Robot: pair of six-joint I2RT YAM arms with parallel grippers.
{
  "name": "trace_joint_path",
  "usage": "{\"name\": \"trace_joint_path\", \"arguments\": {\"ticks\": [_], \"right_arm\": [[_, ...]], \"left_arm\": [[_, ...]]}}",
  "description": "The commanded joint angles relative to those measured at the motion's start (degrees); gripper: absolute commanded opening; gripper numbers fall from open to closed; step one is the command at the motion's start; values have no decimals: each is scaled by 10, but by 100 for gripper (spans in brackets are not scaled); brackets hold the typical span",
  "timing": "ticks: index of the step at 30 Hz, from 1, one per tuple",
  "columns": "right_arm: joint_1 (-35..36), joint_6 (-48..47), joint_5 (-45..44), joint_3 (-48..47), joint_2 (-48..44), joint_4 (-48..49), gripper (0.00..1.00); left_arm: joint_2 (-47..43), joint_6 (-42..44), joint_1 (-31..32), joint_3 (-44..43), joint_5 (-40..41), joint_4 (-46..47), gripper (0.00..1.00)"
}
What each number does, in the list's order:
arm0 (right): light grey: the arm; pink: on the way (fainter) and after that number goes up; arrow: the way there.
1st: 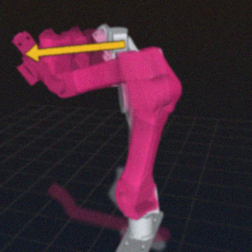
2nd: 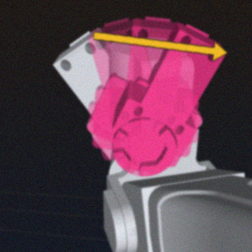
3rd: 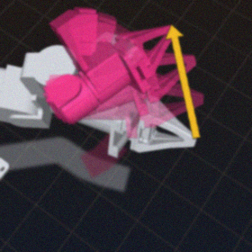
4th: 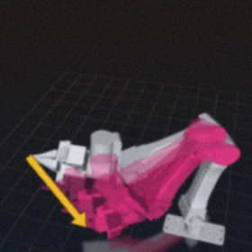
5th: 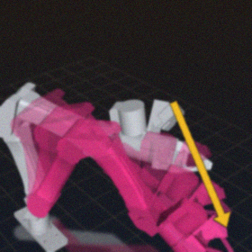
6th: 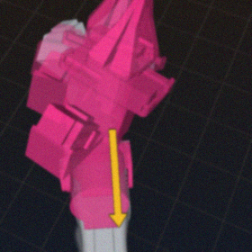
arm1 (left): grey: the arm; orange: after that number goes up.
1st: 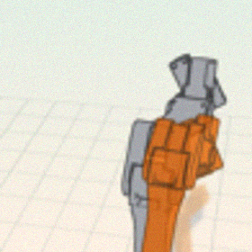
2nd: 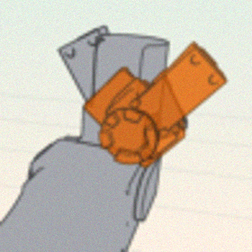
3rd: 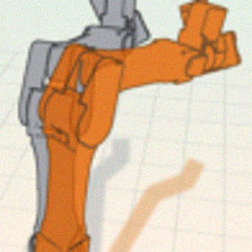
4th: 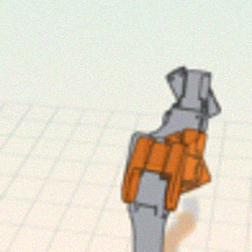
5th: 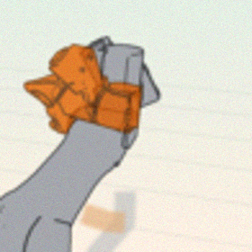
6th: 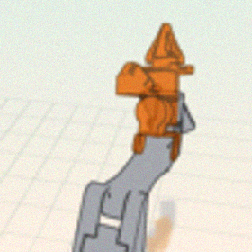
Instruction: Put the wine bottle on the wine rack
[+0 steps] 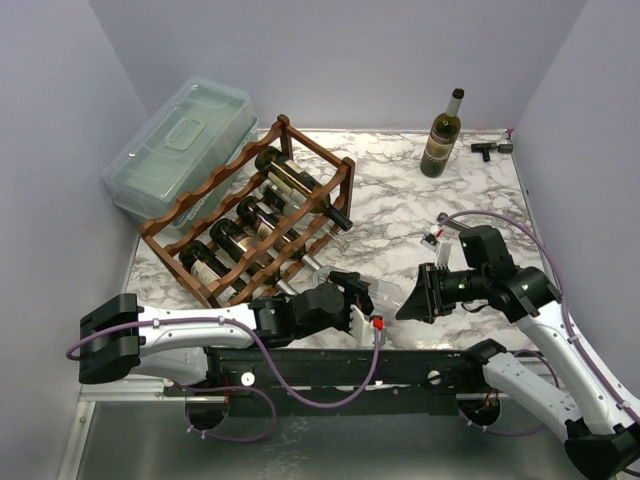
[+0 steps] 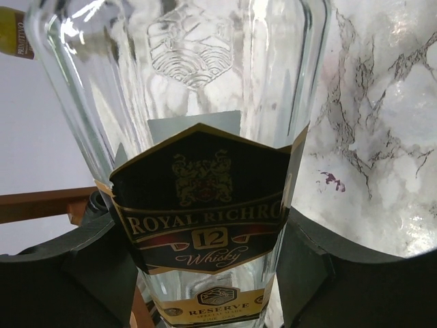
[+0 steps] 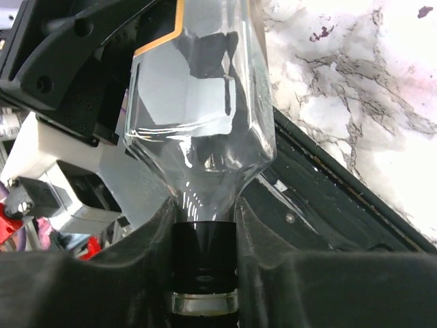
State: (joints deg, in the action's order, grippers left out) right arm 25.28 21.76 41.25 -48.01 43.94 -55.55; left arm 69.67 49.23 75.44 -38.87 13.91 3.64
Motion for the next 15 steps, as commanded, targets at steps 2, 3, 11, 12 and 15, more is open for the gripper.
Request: {"name": "trace_joint_path", "arguments": {"ticks": [2,3,11,12,15], "right_arm": [[7,-1,6,-9,6,-5,2],[7,0,-9,-13,5,-5,1],[7,16,-85,-23,1,9,1],[7,16,-89,-23,2,12,0],[7,19,-94,-26,13,13,1]], "left_arm": [[-7,3,-1,-22,8,45,0],[-4,-4,-1,-25,10,42,2],[-1,-99,-21,-81,-48,-30,68],[-2,-114,-27,-92,-62,-47,75],[-16,-151,-50,-104,-102,-61,87]]}}
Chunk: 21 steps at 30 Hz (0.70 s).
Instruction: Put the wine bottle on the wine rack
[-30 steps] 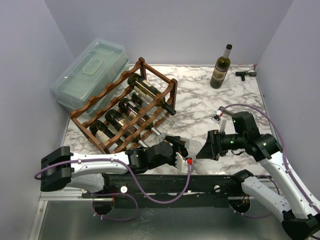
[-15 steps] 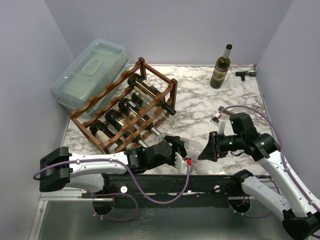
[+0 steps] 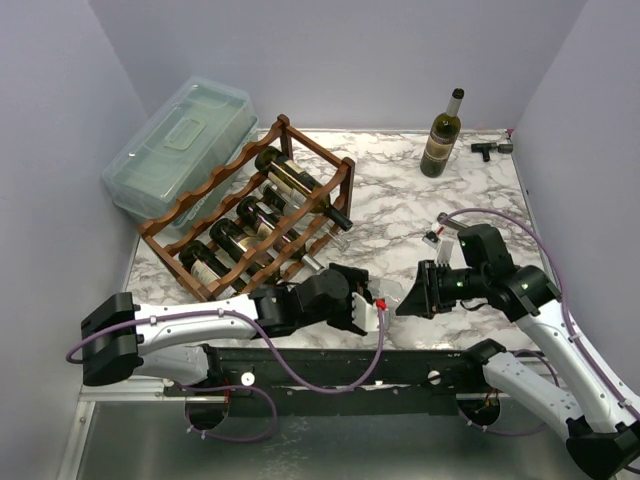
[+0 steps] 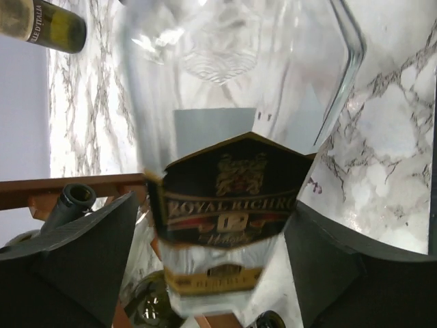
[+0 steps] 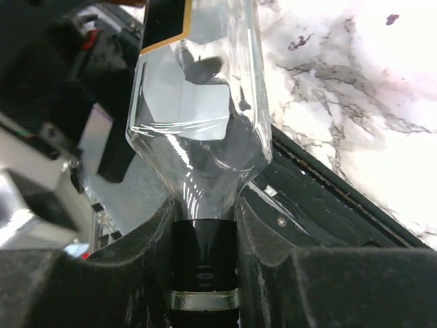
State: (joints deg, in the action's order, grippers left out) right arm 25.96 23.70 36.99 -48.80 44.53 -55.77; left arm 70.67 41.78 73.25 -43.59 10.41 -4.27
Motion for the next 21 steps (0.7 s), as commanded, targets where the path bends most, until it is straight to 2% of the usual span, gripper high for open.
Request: {"name": "trace_joint_path", "arguments": {"ticks": [1,8,12,16,21], "right_arm": [[1,-1,-49,-19,11,14,0],[0,2,-66,-20,17,19,1],[0,4,-66,-18,19,28,1],[1,-1,-45,-13,22,42,1],[1,0,-16,-16,36,64,1]], "left_arm": [[-31,-81,-33,-58,-79,16,88],[-87,-131,-86,-60,-103,39,90],[-115,-169,-119,-61,19,102,90],[-150,-261,-189,-59,117,148,92],[-155,-362,-270,-67,162,137,96]]}}
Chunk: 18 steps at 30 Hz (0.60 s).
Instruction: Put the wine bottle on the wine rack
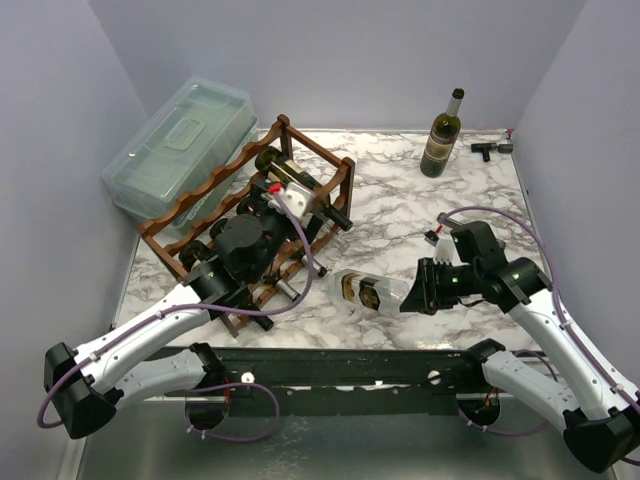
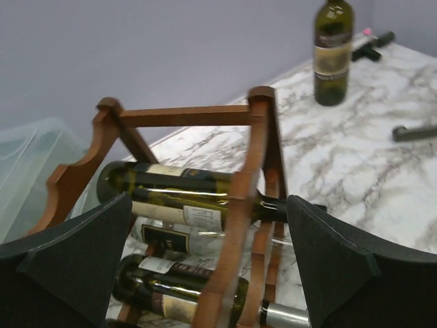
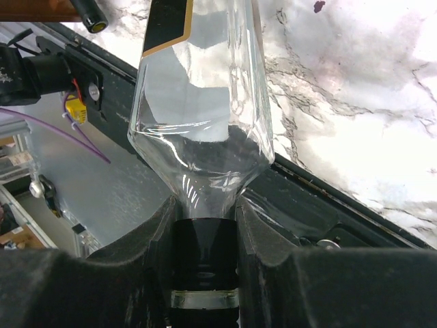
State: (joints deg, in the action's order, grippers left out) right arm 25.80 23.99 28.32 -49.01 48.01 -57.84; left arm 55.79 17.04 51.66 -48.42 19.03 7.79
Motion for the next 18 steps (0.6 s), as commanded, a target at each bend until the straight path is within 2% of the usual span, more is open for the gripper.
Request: {"name": "trace_joint_path", "arguments": {"ticks": [1,4,8,14,18], "right_arm": [[2,-6,76,-15,3,85,1],[2,-3,65,-24,4,78,1],[2,-3,68,-26,-9,77,1],[2,-8,72,-22,-22,73,1],[2,-19,87,-39,-19,56,1]], "left_arm": [[-1,-138,-70,-31,77,-1,96],[21,-185,-98,-55,69,-48,96],[50,-223,-119,-87,6,-97,95],[83,-242,-133,-100,-114,-103,95],[112,-251,-137,-110,-120,-111,94]]}}
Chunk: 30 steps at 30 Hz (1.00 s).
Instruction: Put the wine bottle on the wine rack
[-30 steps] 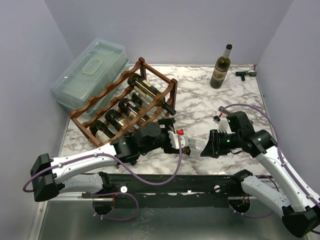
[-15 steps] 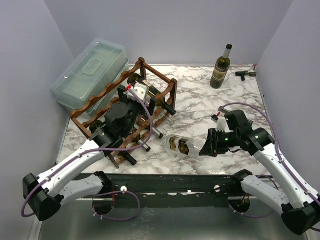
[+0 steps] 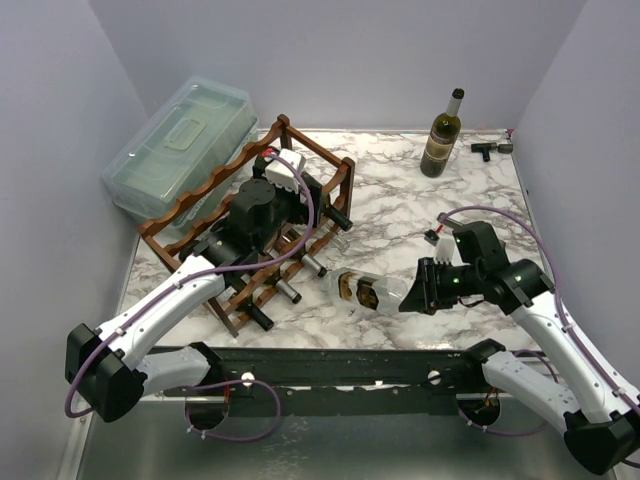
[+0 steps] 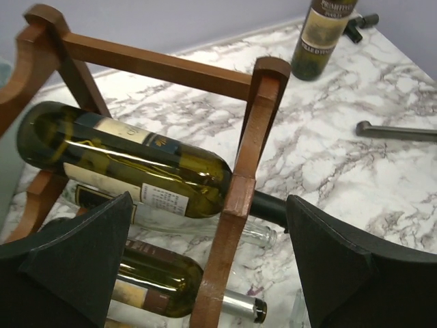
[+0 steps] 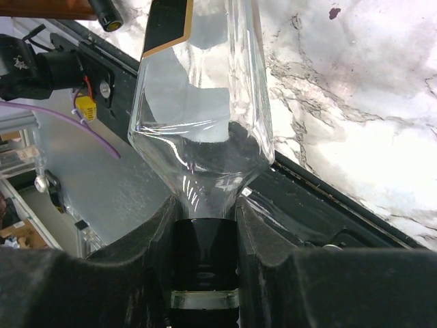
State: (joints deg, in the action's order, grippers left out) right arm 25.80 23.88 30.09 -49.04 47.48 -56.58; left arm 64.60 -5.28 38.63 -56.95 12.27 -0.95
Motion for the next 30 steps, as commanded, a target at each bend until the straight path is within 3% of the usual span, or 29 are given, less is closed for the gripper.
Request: {"name": "trace_joint_path", "arguments": {"ticks": [1,15,21,30], "right_arm": [[2,-19,76,-41,-16,42,1],[2,72,146,17,-26,196,1],[2,99,124,5,-18,246,1],[2,187,128,36,-10,374,1]], "left_arm": [[31,-30,-8,-30,-48,-35,91],[39,10,-8,-34,-48,-47,59],[53,11,-8,-33,-62,-45,40],[56,23,-5,-31,-62,-45,28]]}}
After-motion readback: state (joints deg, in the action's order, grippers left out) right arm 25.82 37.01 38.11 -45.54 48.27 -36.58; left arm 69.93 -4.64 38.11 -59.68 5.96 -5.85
